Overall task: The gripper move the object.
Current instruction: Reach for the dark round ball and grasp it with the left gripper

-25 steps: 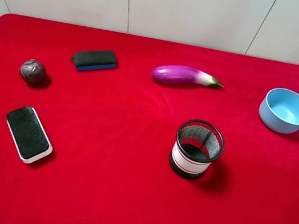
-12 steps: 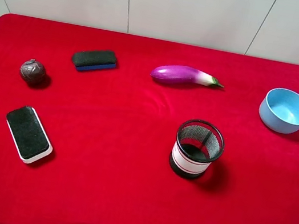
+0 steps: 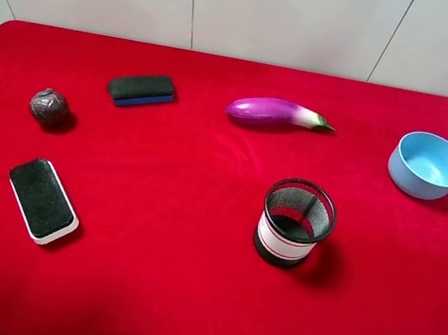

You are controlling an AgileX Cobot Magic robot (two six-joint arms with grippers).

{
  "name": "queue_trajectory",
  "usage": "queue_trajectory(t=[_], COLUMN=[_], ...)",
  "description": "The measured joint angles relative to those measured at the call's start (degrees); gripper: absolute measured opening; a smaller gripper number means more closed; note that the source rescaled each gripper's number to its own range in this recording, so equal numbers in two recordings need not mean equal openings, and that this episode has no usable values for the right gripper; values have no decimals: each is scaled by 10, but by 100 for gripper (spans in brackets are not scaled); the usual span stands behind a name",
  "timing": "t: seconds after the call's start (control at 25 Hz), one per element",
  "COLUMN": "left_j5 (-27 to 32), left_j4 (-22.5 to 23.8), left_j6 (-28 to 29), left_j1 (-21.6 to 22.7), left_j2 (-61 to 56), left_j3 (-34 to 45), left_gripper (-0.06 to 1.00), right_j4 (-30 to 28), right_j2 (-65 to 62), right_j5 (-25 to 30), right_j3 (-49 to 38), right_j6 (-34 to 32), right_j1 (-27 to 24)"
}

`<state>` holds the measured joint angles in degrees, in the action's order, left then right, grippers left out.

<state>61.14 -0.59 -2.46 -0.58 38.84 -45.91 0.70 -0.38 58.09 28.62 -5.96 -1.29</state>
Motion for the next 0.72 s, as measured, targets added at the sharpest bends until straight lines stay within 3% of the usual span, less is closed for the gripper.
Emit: queue_trajectory(t=[0.48,0.72], left_j5=[-3,-38], left_j4=[0,18], left_j6=[-1,-3], left_j1=[0,0], left_j2=[165,237], left_j3=[-39,-43], left_gripper=[97,97], right_j4=[0,0], right_j2=[0,0], right_j5=[0,0], right_j3=[0,0], right_j6=[0,0], right_j1=[0,0])
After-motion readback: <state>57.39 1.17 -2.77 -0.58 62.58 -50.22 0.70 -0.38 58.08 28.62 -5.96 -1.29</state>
